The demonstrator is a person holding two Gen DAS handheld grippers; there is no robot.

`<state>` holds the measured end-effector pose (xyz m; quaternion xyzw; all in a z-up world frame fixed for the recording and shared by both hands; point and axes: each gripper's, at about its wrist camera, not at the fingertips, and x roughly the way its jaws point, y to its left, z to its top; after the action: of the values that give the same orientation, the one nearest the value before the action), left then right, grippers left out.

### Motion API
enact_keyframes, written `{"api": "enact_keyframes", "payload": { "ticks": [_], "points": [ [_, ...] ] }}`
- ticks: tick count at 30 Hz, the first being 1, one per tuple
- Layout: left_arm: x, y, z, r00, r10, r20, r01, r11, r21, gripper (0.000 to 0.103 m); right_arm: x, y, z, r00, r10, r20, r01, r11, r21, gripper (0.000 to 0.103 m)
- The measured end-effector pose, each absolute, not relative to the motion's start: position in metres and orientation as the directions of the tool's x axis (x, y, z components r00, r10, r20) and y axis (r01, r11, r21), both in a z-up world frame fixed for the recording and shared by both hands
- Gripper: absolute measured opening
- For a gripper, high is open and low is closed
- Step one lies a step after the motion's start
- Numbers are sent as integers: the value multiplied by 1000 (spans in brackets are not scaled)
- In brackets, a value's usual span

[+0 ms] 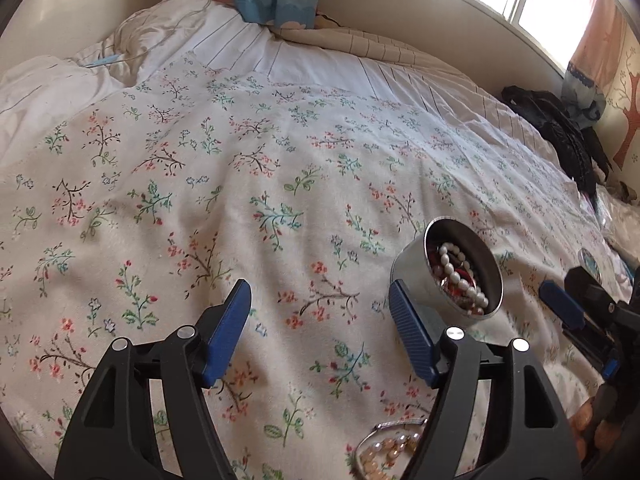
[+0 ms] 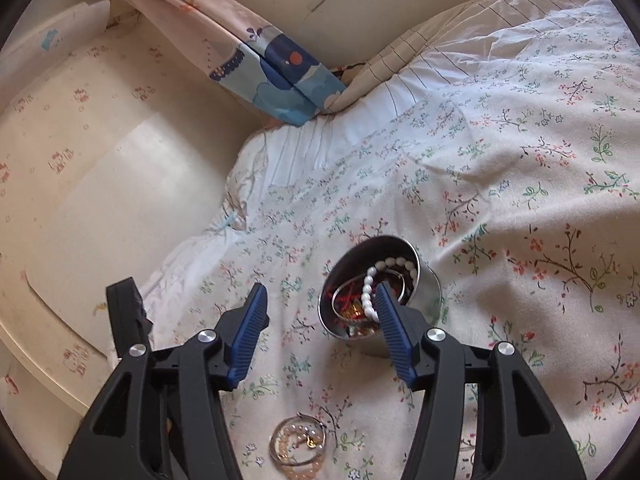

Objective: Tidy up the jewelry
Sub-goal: 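Move both open grippers toward the remaining bangle and pink-bead bracelet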

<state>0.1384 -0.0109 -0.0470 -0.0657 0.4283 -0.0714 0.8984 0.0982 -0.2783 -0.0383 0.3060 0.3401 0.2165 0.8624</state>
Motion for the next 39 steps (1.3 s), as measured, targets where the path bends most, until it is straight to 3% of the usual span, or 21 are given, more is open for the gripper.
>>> {"api": "enact_keyframes", "payload": {
  "ticks": [3,6,9,16,29,39],
  "points": [
    [119,-9,-52,619,-138,-773,91,990,-103,68,89,-264,-44,630,553,-546,-162,780,604,56],
    [106,-2,-56,598,-146,-788,96,989,-111,68,75,-245,-51,592,480,-648,-166,859,484,56],
    [100,-6,-59,575,-170,-800,124,985,-120,68,65,-242,-58,578,446,-684,-154,882,445,60],
    [88,-32,-74,517,-104,-850,211,977,8,68,55,-259,-64,589,446,-674,-86,864,496,63],
    [87,-36,-74,516,-118,-848,237,972,9,68,54,-261,-61,598,453,-661,-84,856,511,65],
    [87,-49,-80,504,-70,-861,275,958,83,68,53,-262,-61,602,455,-656,-82,853,516,65]
  ]
}}
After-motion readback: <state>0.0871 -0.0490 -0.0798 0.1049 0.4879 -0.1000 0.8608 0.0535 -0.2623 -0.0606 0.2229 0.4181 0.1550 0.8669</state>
